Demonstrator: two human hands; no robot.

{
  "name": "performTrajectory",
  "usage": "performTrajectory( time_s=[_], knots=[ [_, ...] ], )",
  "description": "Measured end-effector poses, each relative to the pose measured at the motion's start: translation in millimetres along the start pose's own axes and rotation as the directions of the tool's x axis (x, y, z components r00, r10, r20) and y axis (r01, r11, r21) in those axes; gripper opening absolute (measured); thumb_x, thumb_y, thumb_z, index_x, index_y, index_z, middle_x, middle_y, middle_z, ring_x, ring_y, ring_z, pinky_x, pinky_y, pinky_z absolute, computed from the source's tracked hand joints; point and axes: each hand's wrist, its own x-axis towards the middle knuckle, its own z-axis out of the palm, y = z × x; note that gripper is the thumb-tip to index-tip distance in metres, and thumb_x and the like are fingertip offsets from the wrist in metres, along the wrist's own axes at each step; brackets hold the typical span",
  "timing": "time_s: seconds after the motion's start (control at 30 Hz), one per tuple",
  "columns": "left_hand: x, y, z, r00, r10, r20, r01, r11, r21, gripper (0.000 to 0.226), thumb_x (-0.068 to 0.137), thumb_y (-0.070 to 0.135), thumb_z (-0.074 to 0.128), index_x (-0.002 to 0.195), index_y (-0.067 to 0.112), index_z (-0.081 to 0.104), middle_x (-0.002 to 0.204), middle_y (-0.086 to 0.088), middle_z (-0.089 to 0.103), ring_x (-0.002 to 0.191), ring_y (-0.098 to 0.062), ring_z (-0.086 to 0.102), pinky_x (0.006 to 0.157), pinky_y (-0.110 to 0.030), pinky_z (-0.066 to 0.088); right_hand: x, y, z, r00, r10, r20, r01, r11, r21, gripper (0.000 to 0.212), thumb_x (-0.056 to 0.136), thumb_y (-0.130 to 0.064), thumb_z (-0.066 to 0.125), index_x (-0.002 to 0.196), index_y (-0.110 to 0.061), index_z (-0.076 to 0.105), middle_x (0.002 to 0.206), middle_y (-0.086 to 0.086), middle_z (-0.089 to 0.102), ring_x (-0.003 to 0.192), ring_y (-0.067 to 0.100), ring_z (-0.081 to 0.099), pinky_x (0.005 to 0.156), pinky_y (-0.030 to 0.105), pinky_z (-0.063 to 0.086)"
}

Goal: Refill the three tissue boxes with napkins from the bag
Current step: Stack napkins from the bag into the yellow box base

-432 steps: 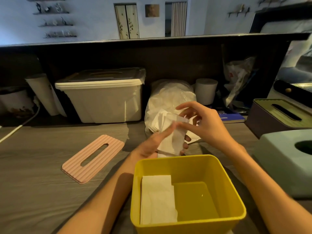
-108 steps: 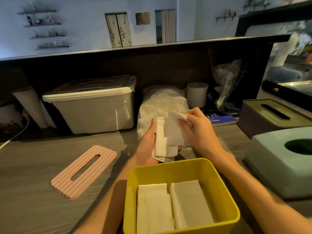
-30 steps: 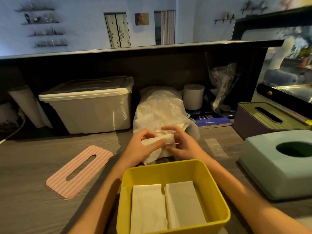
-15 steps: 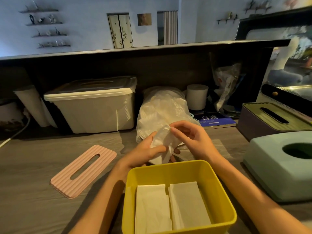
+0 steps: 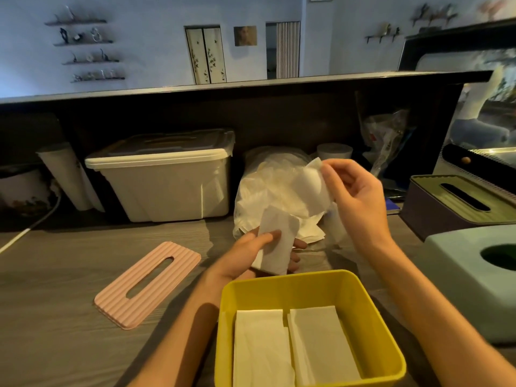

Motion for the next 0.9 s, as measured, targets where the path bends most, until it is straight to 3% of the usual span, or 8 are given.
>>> performTrajectory(
  time_s=[0.1,0.17,0.27,0.37,0.57,0.67,0.77,0.9],
  knots=[
    [-3,4,3,0.993,-0.105,-0.049,0.097,0.984,-0.151,0.031,0.104,0.031,0.048,0.111,0.006,0.064,0.089,-0.016,0.077,0.072,-0.024,0.075,0.065,-0.033,0.062,5,-9,5,0.946,0.126,0.299,-0.161,0.982,0.096,0.019,0.098,-0.025,0.065,0.112,-0.015,0.074,0.097,-0.001,0.076,0.09,0.008,0.068,0.076,0.021,0.054],
    [-1,4,2,0.99,-0.114,-0.082,0.096,0.976,-0.195,0.039,0.104,0.033,0.042,0.12,0.002,0.061,0.095,-0.017,0.075,0.079,-0.025,0.074,0.066,-0.032,0.06,1,-3,14,0.88,0.186,0.436,-0.206,0.978,-0.001,0.019,0.096,-0.027,0.066,0.109,-0.017,0.075,0.098,-0.003,0.076,0.092,0.007,0.069,0.078,0.021,0.055],
    [0,6,3,0.989,-0.111,-0.098,0.085,0.968,-0.237,0.073,0.095,0.064,0.038,0.134,0.007,0.061,0.127,-0.023,0.064,0.11,-0.035,0.066,0.079,-0.034,0.057,-8,14,25,0.87,0.208,0.446,-0.096,0.961,-0.26,0.013,0.096,-0.03,0.068,0.106,-0.026,0.076,0.098,-0.015,0.073,0.096,-0.002,0.065,0.076,0.015,0.054],
    [-2,3,5,0.989,-0.142,0.032,0.144,0.934,-0.327,0.091,0.084,0.084,0.042,0.127,0.008,0.068,0.11,-0.022,0.067,0.097,-0.032,0.067,0.084,-0.041,0.056,-12,25,27,0.921,0.177,0.347,-0.043,0.931,-0.361,0.011,0.095,-0.036,0.07,0.101,-0.03,0.077,0.094,-0.019,0.07,0.091,-0.001,0.062,0.066,0.011,0.052],
    [1,0,2,0.994,-0.108,-0.021,0.104,0.982,-0.157,0.069,0.083,0.075,0.046,0.116,0.019,0.065,0.096,-0.013,0.076,0.083,-0.024,0.073,0.073,-0.034,0.059,-13,28,25,0.958,0.026,0.284,0.101,0.902,-0.42,0.019,0.091,-0.04,0.072,0.108,-0.031,0.075,0.101,-0.018,0.066,0.089,-0.002,0.061,0.066,0.007,0.047],
    [-3,9,5,0.995,-0.09,-0.033,0.083,0.981,-0.175,0.065,0.091,0.073,0.04,0.112,0.018,0.068,0.092,-0.013,0.073,0.078,-0.022,0.068,0.071,-0.032,0.055,-12,23,17,0.933,0.15,0.326,0.01,0.897,-0.441,0.03,0.088,-0.049,0.071,0.115,-0.036,0.069,0.105,-0.023,0.062,0.091,-0.004,0.062,0.07,0.009,0.052],
    [-9,18,7,0.999,-0.042,0.032,0.046,0.988,-0.148,0.054,0.094,0.061,0.049,0.122,0.019,0.067,0.11,-0.015,0.072,0.091,-0.026,0.068,0.081,-0.037,0.055,-11,17,6,0.899,0.243,0.363,-0.08,0.909,-0.41,0.025,0.092,-0.042,0.07,0.112,-0.028,0.073,0.1,-0.019,0.069,0.092,-0.003,0.065,0.079,0.023,0.059],
    [-23,39,1,0.993,0.115,-0.023,-0.112,0.988,0.106,0.045,0.094,0.028,0.064,0.136,0.023,0.051,0.116,-0.006,0.073,0.104,-0.022,0.072,0.087,-0.037,0.06,-5,-10,-7,0.894,0.273,0.356,-0.162,0.936,-0.311,0.022,0.095,-0.037,0.07,0.108,-0.02,0.075,0.092,-0.006,0.075,0.081,0.005,0.072,0.069,0.019,0.056]
  ],
)
